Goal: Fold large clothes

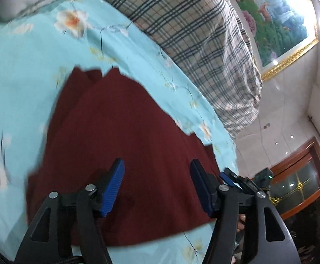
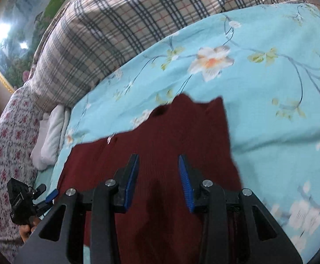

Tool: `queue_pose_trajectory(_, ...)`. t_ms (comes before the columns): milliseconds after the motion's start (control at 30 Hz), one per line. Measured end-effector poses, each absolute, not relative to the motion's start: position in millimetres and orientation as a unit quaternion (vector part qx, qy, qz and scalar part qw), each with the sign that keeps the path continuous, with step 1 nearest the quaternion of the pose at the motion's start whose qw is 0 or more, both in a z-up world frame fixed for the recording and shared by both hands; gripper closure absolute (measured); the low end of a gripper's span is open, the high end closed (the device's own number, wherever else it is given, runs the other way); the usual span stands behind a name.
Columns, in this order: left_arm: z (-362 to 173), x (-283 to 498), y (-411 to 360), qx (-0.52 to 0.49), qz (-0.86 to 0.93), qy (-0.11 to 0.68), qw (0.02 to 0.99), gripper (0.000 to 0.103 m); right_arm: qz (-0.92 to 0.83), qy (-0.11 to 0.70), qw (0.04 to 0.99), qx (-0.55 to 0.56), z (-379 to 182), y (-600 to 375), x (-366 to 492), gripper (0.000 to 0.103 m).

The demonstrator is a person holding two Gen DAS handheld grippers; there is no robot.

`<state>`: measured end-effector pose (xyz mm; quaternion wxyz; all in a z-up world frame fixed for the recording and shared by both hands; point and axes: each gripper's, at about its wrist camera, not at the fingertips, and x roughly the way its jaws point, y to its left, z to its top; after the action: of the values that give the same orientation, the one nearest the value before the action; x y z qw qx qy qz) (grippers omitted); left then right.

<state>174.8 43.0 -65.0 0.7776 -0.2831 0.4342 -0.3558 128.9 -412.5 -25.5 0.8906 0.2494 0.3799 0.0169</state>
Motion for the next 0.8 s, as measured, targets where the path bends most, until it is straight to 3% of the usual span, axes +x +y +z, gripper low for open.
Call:
queue_pose_trajectory(267, -93, 117, 68, -0.321, -0.335, 0.461, 0.756, 0.025, 0.041, 0.385, 0.884, 0.262, -35, -382, 101, 0.065)
queue_pose_trajectory(800, -108, 99, 65, -0.357, -0.281, 0.474, 0.754, 0.021, 0.069, 0.395, 0.878, 0.263, -32, -349, 84, 0.065)
